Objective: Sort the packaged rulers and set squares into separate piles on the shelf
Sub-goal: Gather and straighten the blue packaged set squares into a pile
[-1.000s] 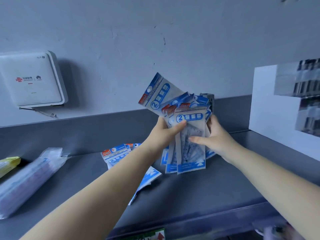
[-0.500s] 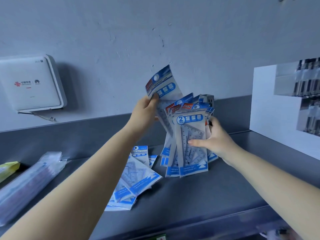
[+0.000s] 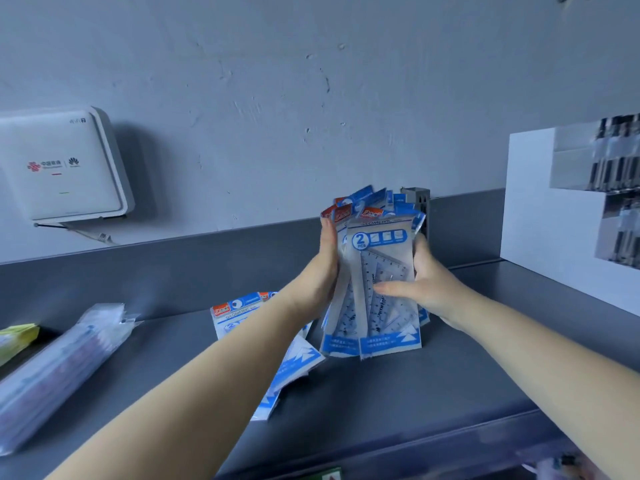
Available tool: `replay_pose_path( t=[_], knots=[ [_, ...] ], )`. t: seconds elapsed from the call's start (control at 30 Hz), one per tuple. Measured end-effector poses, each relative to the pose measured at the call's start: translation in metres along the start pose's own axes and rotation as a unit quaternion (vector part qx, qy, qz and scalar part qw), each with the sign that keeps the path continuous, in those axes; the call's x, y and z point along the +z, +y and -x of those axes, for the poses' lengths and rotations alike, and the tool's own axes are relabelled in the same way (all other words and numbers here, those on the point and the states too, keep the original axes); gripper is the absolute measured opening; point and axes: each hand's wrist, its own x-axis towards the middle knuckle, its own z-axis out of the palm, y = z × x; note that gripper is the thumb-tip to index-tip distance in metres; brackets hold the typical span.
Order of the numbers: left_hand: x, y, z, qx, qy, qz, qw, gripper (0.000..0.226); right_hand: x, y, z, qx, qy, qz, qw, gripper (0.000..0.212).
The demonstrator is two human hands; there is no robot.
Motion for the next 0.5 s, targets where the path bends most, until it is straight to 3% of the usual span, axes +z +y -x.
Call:
replay_pose_path(
  t=[0.17, 0.37, 0.5],
  knots=[
    [0.010, -0.017, 0.003, 0.023, 0.003, 0.024, 0.999, 0.050, 0.003, 0.013, 0.007, 0.034, -0.024, -0.008, 0.999, 0.077],
    [0.014, -0.001, -0.005, 0.089, 0.031, 0.094, 0.991, 0.044, -0.008, -0.012, -0.006, -0.042, 0.006, 0.038, 0.998, 0.087],
    [0.016, -0.016, 0.007, 0.056, 0.011, -0.008, 0.998, 0.049, -0.009, -0.004, 0.006, -0.002, -0.037, 0.117, 0.992, 0.086]
  ],
)
